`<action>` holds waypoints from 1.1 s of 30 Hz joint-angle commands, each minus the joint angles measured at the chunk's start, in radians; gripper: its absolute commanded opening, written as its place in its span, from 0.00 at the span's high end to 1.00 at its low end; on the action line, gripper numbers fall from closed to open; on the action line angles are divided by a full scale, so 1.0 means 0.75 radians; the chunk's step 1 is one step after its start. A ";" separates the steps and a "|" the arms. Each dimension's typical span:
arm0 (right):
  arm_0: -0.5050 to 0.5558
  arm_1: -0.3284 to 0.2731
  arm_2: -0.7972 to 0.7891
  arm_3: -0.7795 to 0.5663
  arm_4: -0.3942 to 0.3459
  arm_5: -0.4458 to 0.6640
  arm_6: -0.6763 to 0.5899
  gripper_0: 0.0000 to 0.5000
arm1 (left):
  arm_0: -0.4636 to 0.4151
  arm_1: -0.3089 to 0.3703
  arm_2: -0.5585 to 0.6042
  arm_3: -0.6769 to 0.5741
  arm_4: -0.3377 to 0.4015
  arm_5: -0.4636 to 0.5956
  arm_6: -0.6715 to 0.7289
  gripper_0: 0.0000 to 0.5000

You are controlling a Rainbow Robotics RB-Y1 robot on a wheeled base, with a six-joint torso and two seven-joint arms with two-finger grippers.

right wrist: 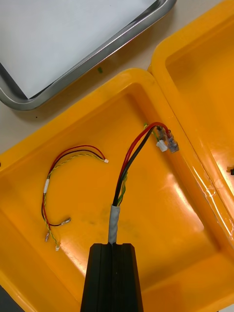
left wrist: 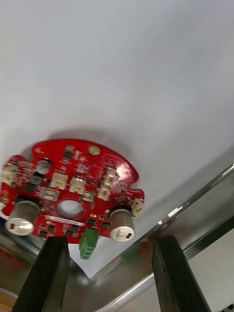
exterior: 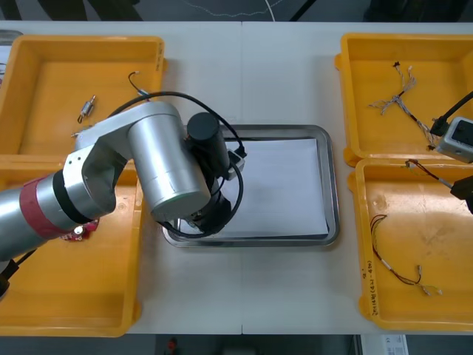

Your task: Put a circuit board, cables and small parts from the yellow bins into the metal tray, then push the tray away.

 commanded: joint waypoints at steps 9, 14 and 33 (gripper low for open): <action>-0.129 -0.025 0.146 -0.187 -0.043 0.004 -0.034 1.00 | -0.050 0.050 0.406 -0.126 0.074 0.216 0.080 0.00; -0.258 -0.025 0.314 -0.205 -0.055 0.004 -0.048 1.00 | -0.050 0.119 0.523 -0.130 0.125 0.261 0.061 0.00; -0.675 0.077 1.061 -0.081 0.190 -0.046 -0.062 1.00 | -0.052 0.365 0.750 0.083 0.236 0.253 -0.209 0.00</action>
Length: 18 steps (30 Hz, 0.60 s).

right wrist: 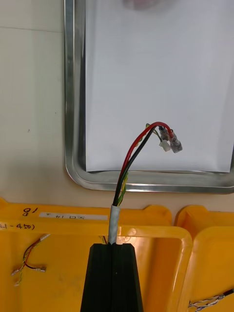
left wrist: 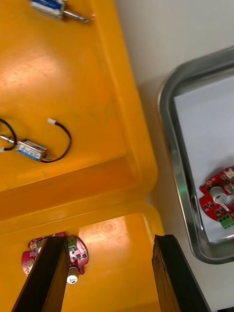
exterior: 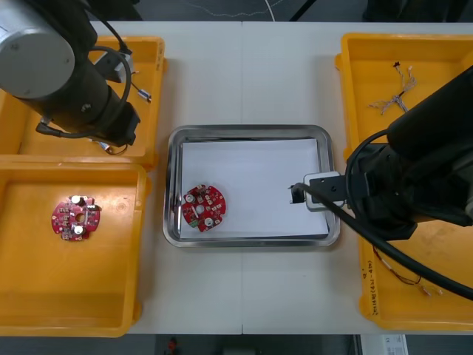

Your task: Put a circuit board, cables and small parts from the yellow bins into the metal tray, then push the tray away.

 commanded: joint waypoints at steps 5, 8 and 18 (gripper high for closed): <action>-0.103 0.162 0.165 0.172 0.126 -0.107 -0.038 1.00 | -0.052 0.044 0.159 0.158 0.005 -0.016 -0.352 0.00; -0.124 0.201 0.226 0.230 0.185 -0.144 -0.038 1.00 | -0.052 0.044 0.188 0.203 0.005 -0.036 -0.436 0.00; -0.130 0.289 0.347 0.385 0.287 -0.250 -0.038 1.00 | -0.080 0.044 0.237 0.373 0.003 -0.108 -0.687 0.00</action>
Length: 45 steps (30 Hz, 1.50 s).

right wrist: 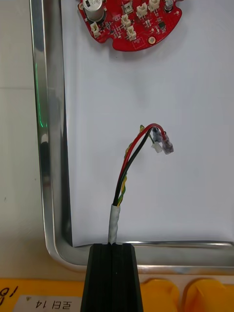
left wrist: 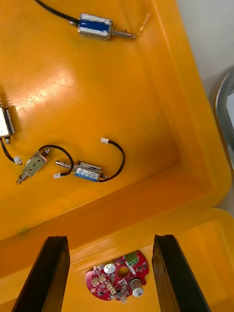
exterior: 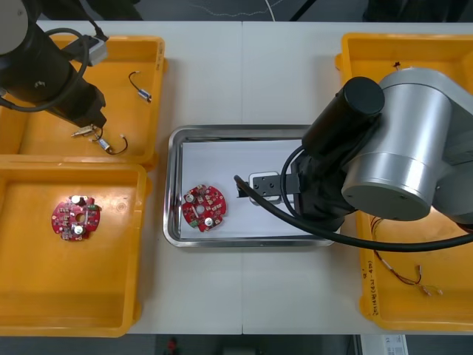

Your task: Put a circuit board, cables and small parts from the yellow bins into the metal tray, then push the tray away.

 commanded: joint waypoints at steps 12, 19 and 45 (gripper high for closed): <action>-0.038 0.069 0.271 0.245 0.147 -0.305 -0.034 1.00 | -0.080 0.042 0.048 0.214 0.007 -0.174 -0.163 0.00; -0.038 0.101 0.322 0.360 0.147 -0.362 -0.021 1.00 | -0.080 0.042 0.048 0.273 -0.008 -0.268 -0.179 0.00; -0.040 0.120 0.244 0.360 0.223 -0.413 0.020 0.00 | -0.211 -0.067 0.048 0.662 -0.083 -0.559 -0.382 0.00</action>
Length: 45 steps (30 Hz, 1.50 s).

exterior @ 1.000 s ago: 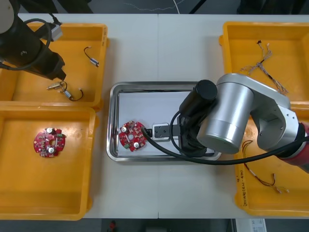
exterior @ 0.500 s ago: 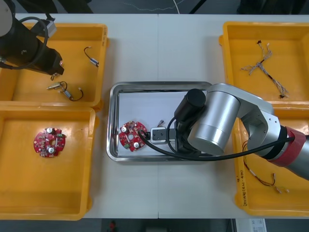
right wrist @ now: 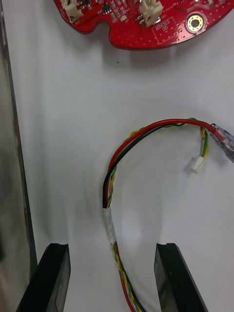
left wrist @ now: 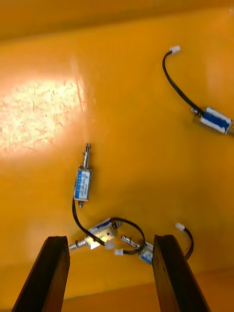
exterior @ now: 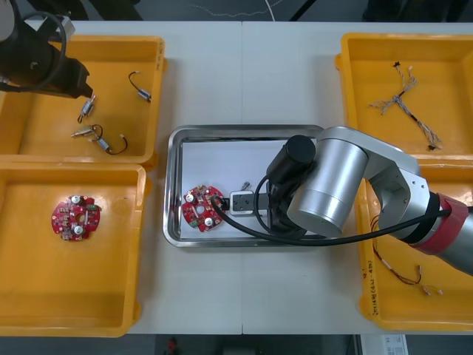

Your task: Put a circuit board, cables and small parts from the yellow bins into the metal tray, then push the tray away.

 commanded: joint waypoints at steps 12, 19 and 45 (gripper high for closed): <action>-0.039 0.114 -0.283 -0.159 0.043 0.301 0.012 0.00 | -0.084 -0.103 0.042 0.277 -0.035 -0.312 -0.526 0.00; -0.039 0.165 -0.498 -0.229 0.047 0.623 0.004 0.00 | -0.084 -0.128 0.009 0.324 -0.047 -0.369 -0.540 0.00; -0.037 0.044 -1.374 -0.172 0.106 0.623 0.012 0.00 | -0.084 -0.128 -0.130 0.473 -0.027 -0.469 -0.544 0.00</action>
